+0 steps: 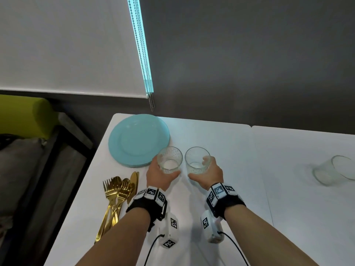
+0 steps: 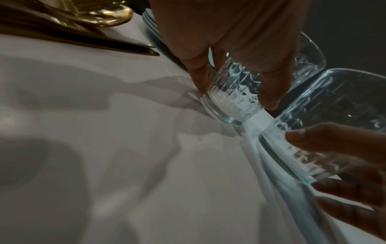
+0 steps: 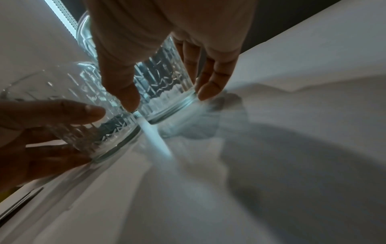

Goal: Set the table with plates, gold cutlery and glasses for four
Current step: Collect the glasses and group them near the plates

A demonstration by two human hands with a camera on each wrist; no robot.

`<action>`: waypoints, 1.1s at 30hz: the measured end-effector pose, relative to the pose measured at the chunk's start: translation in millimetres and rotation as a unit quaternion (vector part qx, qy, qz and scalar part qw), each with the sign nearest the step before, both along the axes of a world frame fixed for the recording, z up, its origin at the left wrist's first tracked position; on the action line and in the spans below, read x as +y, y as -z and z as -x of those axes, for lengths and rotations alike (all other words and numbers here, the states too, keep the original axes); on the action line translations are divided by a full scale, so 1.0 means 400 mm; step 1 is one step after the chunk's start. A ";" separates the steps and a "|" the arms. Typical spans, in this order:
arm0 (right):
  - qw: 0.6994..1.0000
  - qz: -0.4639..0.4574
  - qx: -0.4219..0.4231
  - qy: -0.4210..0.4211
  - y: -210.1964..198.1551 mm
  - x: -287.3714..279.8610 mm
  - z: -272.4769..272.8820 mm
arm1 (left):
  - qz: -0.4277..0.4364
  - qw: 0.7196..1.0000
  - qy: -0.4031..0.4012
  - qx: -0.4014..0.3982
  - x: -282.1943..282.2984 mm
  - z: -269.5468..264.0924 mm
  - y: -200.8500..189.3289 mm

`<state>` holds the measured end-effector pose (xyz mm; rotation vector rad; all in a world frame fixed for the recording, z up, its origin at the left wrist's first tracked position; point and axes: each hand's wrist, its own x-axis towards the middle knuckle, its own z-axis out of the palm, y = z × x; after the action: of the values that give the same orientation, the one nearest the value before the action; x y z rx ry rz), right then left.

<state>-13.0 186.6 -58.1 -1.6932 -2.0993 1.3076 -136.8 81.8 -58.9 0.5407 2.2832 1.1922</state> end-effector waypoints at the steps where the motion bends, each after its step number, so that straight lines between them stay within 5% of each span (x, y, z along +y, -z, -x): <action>1: 1.000 0.000 0.002 0.005 0.004 0.001 0.005 | -0.005 1.000 0.001 0.001 0.005 0.004 0.001; 16: 0.999 0.029 0.011 -0.007 0.005 0.021 -0.010 | 0.049 0.997 -0.023 0.049 0.024 -0.013 -0.002; 21: 0.999 0.031 -0.009 0.020 -0.005 0.045 -0.114 | -0.080 0.985 -0.074 0.135 0.033 -0.082 -0.079; 28: 0.985 0.008 -0.037 0.171 -0.069 0.101 -0.385 | -0.217 0.949 0.030 0.227 0.144 -0.271 -0.151; 33: 0.944 0.023 -0.042 0.327 -0.088 0.126 -0.649 | -0.160 0.964 0.187 0.102 0.219 -0.453 -0.147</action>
<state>246.6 237.1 -22.8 -2.2178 -1.3329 1.0792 44.5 169.2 0.0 1.2064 2.0254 1.3641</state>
